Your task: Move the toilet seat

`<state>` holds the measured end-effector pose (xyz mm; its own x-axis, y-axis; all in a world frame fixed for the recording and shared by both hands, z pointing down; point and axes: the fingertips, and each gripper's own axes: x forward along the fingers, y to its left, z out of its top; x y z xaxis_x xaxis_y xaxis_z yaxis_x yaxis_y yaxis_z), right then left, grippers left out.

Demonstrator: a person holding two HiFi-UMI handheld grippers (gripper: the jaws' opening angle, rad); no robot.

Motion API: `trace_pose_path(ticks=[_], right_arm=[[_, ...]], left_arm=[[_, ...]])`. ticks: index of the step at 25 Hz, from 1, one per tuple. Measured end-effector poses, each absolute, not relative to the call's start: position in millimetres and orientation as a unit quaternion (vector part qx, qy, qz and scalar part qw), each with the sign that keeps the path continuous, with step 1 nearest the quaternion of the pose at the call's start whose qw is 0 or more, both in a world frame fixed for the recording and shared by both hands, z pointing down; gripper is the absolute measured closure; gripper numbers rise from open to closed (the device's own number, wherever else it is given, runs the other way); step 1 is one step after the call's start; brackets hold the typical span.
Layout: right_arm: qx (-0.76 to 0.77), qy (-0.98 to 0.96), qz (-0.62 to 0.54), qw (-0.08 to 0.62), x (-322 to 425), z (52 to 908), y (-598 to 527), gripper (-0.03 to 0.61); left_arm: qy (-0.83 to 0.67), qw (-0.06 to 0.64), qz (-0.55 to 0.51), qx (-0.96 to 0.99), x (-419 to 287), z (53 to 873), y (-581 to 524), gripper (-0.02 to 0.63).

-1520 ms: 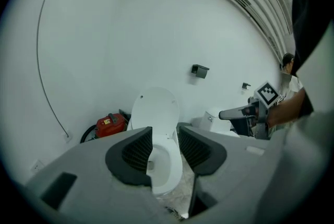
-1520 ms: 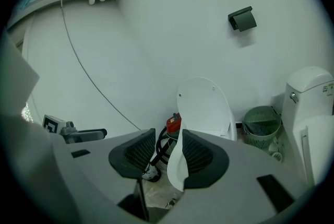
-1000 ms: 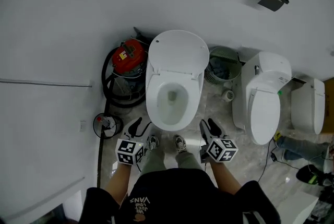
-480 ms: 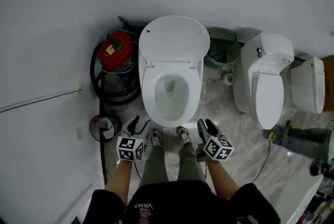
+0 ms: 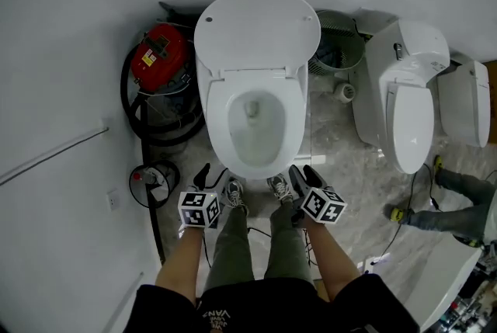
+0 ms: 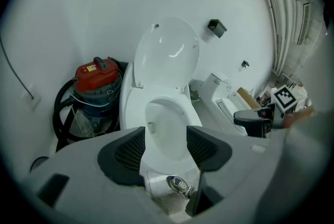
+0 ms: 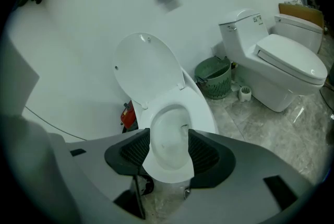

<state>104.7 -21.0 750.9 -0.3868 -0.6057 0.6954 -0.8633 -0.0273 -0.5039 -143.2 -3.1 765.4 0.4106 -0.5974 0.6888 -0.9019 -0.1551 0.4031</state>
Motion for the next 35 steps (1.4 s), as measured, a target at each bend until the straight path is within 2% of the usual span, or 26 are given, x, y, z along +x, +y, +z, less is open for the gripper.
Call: trace_pose_path(ticks=[12, 17, 21, 30, 35], right_arm=[[0.547, -0.636, 0.529, 0.131, 118, 842, -10, 0.311], [0.547, -0.608, 0.566, 0.108, 116, 874, -9, 0.287], [0.539, -0.596, 0.588, 0.095, 113, 897, -10, 0.243], [0.522, -0.588, 0.612, 0.085, 102, 921, -7, 0.232], [0.515, -0.585, 0.621, 0.089, 95, 927, -7, 0.229]], left_arm=[[-0.491, 0.467, 0.215, 0.703, -140, 856, 17, 0.324], [-0.496, 0.512, 0.195, 0.674, -135, 887, 16, 0.267], [-0.500, 0.548, 0.174, 0.648, -133, 909, 14, 0.239], [-0.497, 0.610, 0.133, 0.602, -125, 939, 6, 0.187], [-0.475, 0.628, 0.126, 0.603, -108, 942, 2, 0.181]])
